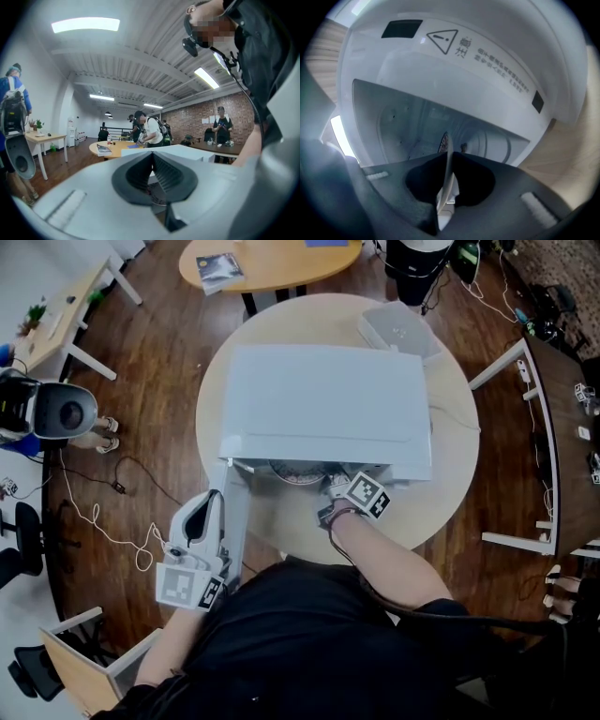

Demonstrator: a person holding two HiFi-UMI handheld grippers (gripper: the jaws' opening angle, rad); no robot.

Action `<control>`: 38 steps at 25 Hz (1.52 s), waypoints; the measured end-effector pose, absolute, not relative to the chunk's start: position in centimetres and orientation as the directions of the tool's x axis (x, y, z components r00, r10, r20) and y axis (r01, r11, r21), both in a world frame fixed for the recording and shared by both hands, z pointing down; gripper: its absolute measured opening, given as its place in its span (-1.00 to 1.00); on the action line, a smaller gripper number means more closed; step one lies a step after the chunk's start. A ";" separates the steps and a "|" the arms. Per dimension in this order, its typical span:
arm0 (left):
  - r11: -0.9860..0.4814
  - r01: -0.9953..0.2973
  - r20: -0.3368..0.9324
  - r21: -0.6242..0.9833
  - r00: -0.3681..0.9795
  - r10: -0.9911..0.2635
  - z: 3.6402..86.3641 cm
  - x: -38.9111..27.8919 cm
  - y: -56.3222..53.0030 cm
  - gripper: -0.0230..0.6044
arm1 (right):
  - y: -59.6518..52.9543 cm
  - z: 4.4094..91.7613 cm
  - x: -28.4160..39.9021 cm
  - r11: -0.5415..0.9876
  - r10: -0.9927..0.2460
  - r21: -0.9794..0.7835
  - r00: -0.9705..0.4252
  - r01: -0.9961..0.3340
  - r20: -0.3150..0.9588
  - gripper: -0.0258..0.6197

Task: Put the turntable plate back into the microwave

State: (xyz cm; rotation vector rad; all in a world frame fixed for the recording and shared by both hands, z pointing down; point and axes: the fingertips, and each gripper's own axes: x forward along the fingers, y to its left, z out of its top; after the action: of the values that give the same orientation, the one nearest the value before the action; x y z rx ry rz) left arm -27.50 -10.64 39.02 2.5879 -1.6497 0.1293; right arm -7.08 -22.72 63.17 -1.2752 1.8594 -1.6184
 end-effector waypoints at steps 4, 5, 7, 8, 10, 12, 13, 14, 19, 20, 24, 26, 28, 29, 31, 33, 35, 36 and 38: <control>-0.417 -0.909 0.109 0.019 0.417 -0.903 39.1 -27.5 -10.8 -0.91 | -22.9 63.2 -7.1 -0.073 -0.804 -0.917 -0.521 -0.392 0.287 -0.86; -0.416 -0.909 0.108 0.021 0.416 -0.903 39.1 -27.5 -10.8 -0.91 | -22.9 63.3 -7.1 -0.076 -0.805 -0.917 -0.518 -0.393 0.289 -0.86; -0.415 -0.910 0.107 0.021 0.415 -0.904 39.1 -27.5 -10.7 -0.91 | -23.0 63.3 -7.1 -0.077 -0.807 -0.916 -0.514 -0.393 0.289 -0.86; -0.415 -0.910 0.107 0.020 0.414 -0.904 39.1 -27.5 -10.7 -0.92 | -23.1 63.4 -7.2 -0.076 -0.809 -0.916 -0.513 -0.394 0.288 -0.86; -0.413 -0.911 0.109 0.018 0.412 -0.905 39.2 -27.6 -10.7 -0.92 | -23.4 63.4 -7.4 -0.076 -0.811 -0.916 -0.510 -0.394 0.286 -0.86; -0.409 -0.912 0.111 0.020 0.409 -0.906 39.3 -27.7 -10.7 -0.91 | -23.5 63.6 -7.4 -0.078 -0.811 -0.915 -0.508 -0.397 0.290 -0.86; -0.408 -0.913 0.111 0.022 0.407 -0.906 39.3 -27.8 -10.7 -0.92 | -23.5 63.6 -7.4 -0.080 -0.811 -0.914 -0.507 -0.399 0.292 -0.86; -0.406 -0.914 0.110 0.024 0.406 -0.907 39.3 -27.8 -10.8 -0.91 | -23.5 63.6 -7.3 -0.080 -0.811 -0.913 -0.507 -0.400 0.293 -0.86; -0.400 -0.916 0.107 0.034 0.401 -0.910 39.6 -27.7 -11.0 -0.91 | -23.8 63.7 -7.0 -0.086 -0.817 -0.913 -0.496 -0.399 0.294 -0.86; -0.401 -0.915 0.108 0.036 0.403 -0.909 39.6 -27.7 -11.0 -0.91 | -23.9 63.7 -6.9 -0.089 -0.819 -0.913 -0.492 -0.399 0.295 -0.86; -0.410 -0.912 0.120 0.033 0.410 -0.904 39.7 -27.6 -11.0 -0.91 | -24.4 63.8 -7.1 -0.097 -0.828 -0.913 -0.478 -0.395 0.295 -0.86; -0.410 -0.911 0.123 0.034 0.411 -0.903 39.8 -27.6 -11.0 -0.92 | -24.5 63.9 -7.1 -0.100 -0.831 -0.914 -0.472 -0.393 0.294 -0.86; -0.409 -0.912 0.124 0.037 0.411 -0.903 39.9 -27.7 -11.0 -0.91 | -24.6 63.9 -7.2 -0.105 -0.834 -0.914 -0.466 -0.392 0.296 -0.86; -0.409 -0.912 0.124 0.039 0.411 -0.903 39.9 -27.8 -11.0 -0.91 | -24.7 63.9 -7.2 -0.108 -0.835 -0.914 -0.463 -0.391 0.296 -0.86; -0.411 -0.911 0.125 0.042 0.413 -0.902 40.0 -27.8 -11.0 -0.91 | -24.8 63.9 -7.3 -0.111 -0.840 -0.914 -0.455 -0.390 0.296 -0.86; -0.414 -0.909 0.126 0.044 0.417 -0.900 40.1 -27.8 -11.1 -0.92 | -24.9 64.0 -7.3 -0.113 -0.844 -0.914 -0.448 -0.390 0.295 -0.86; -0.417 -0.908 0.127 0.046 0.419 -0.899 40.1 -27.8 -11.2 -0.92 | -25.1 64.0 -7.2 -0.117 -0.846 -0.913 -0.442 -0.390 0.297 -0.86; -0.417 -0.907 0.127 0.048 0.420 -0.899 40.1 -27.8 -11.2 -0.91 | -25.2 64.0 -7.2 -0.120 -0.848 -0.913 -0.438 -0.389 0.298 -0.86; -0.418 -0.907 0.128 0.052 0.421 -0.898 40.2 -27.9 -11.3 -0.92 | -25.4 64.0 -7.3 -0.125 -0.851 -0.914 -0.432 -0.387 0.299 -0.86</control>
State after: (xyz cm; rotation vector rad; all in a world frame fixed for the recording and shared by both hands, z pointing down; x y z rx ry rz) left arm -27.86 -11.30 40.18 2.5508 -1.6273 0.1215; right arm -7.28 -25.38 63.98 -1.3718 1.7539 -1.5777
